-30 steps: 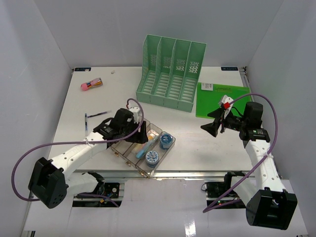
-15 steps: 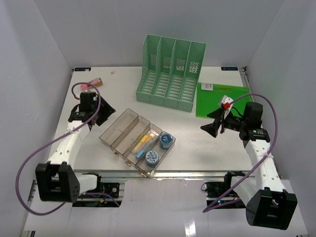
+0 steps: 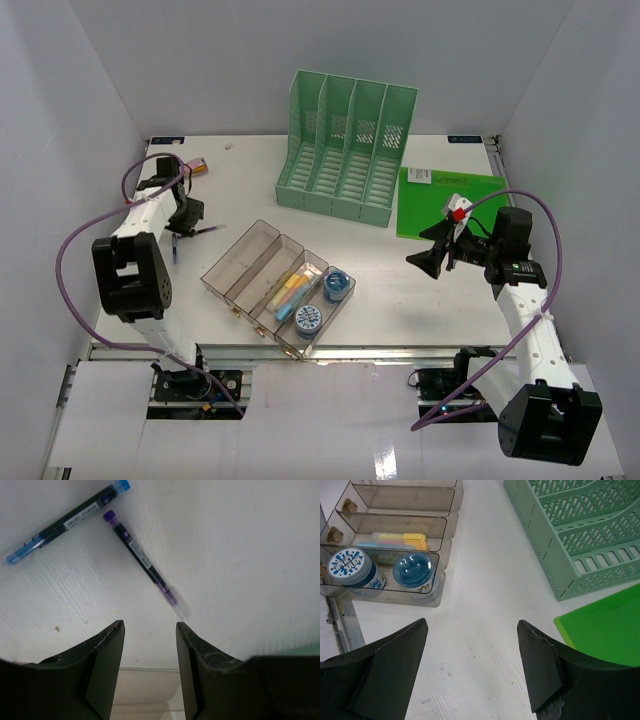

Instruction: Organize the desk

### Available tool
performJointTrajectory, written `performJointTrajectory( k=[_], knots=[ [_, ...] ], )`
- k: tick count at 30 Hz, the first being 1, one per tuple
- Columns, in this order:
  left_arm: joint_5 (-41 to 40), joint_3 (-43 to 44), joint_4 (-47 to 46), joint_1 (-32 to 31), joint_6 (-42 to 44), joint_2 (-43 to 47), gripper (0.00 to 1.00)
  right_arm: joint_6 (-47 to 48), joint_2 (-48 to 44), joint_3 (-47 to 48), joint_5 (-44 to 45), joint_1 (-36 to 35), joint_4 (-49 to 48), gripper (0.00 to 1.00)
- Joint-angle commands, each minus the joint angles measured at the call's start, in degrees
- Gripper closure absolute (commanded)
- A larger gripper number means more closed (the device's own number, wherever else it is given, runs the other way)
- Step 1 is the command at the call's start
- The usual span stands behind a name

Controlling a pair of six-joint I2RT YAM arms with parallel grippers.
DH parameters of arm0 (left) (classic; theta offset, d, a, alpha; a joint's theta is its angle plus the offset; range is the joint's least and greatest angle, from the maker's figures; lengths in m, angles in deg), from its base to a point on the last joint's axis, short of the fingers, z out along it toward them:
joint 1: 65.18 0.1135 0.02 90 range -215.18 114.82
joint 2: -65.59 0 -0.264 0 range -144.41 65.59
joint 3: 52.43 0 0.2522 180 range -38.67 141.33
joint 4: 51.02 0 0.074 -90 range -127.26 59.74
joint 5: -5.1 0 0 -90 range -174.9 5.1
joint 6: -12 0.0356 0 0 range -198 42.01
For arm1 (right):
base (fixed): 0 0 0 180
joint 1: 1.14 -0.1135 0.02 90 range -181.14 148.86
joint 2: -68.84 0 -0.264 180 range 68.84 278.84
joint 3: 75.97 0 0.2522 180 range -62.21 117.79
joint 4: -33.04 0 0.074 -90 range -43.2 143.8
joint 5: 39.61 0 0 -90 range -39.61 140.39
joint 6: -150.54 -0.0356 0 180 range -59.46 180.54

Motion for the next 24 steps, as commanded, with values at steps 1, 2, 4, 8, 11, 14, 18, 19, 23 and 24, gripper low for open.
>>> performJointTrajectory(
  k=[1,2,4,8,11,14,18,19,23,24],
  knots=[
    [-1.9,6.2,4.9,0.8,-4.7,-5.4,0.45,1.0,-0.3,0.8,-0.8,0.2,0.3,0.21],
    [-2.0,7.4,5.3,0.9,-4.8,-6.7,0.46,1.1,-0.3,0.8,-0.7,0.2,0.3,0.21],
    [-2.1,9.6,5.8,1.1,-5.1,-9.1,0.47,1.1,-0.3,0.8,-0.5,0.2,0.3,0.21],
    [-2.4,13.3,7.3,1.2,-5.4,-13.4,0.47,1.3,-0.3,0.8,-0.2,0.2,0.4,0.21],
    [-2.3,15.1,8.8,1.7,-5.5,-16.4,0.47,1.4,-0.2,0.8,0.0,0.2,0.5,0.21],
    [-1.9,15.7,9.2,2.0,-5.7,-18.4,0.49,1.5,-0.1,0.9,0.2,0.2,0.5,0.21],
    [-0.8,15.6,8.8,2.1,-5.8,-19.7,0.55,1.6,-0.1,0.9,0.5,0.2,0.5,0.21],
    [-0.7,15.6,8.7,2.1,-5.7,-20.0,0.56,1.6,-0.1,0.9,0.5,0.2,0.5,0.21],
    [1.4,15.5,7.9,2.1,-5.2,-21.0,0.65,1.7,-0.1,0.9,0.7,0.2,0.5,0.21],
    [2.0,15.5,7.6,2.1,-5.0,-21.1,0.68,1.7,-0.1,0.9,0.8,0.2,0.5,0.21]
  ],
)
